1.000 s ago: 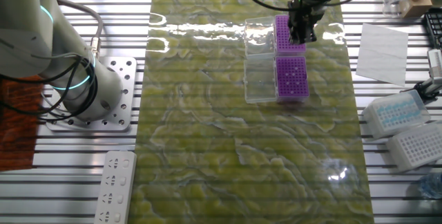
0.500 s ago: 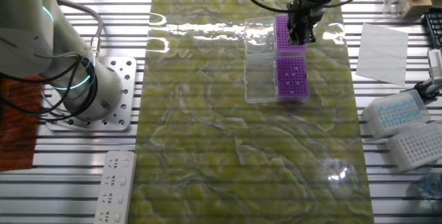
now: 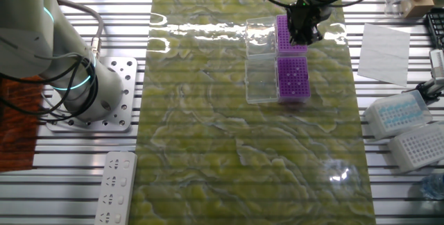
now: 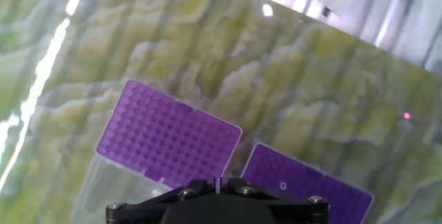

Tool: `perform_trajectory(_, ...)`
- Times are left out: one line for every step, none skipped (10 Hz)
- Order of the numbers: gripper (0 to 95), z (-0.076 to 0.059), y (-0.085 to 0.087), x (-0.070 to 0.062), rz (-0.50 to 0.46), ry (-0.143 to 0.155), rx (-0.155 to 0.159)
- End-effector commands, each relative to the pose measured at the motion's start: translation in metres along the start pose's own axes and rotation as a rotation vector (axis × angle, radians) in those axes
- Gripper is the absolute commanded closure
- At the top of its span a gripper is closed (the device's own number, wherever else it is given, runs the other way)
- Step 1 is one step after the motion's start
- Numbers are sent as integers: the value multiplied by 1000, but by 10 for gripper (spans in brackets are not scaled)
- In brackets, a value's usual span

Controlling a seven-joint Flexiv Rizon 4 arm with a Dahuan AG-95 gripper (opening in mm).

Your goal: Transfer all small pipette tips from one holder to another

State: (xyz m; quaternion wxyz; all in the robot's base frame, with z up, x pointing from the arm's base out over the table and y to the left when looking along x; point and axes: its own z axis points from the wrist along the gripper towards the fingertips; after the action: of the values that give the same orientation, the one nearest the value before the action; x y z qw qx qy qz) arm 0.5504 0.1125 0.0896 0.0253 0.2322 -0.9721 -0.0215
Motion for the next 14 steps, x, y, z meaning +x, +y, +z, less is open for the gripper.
perform_trajectory(950,3,6,-2,-3,-2,-1)
perform_trajectory(950,5,10,-3,3,-2,0)
perform_trajectory(950,7,14,-4,10,-3,2)
perform_trajectory(950,8,17,-3,13,-6,3)
perform_trajectory(950,8,17,-3,13,-6,3)
perform_trajectory(950,8,16,-3,8,-7,3)
perform_trajectory(950,8,16,-2,4,-6,4)
perform_trajectory(950,9,17,-1,1,-5,7)
perform_trajectory(950,10,17,1,2,-4,7)
perform_trajectory(950,10,17,1,3,-4,8)
perform_trajectory(950,11,17,2,3,-4,9)
perform_trajectory(950,11,17,3,2,-3,10)
perform_trajectory(950,11,17,3,2,-3,10)
perform_trajectory(950,10,15,5,-5,-3,10)
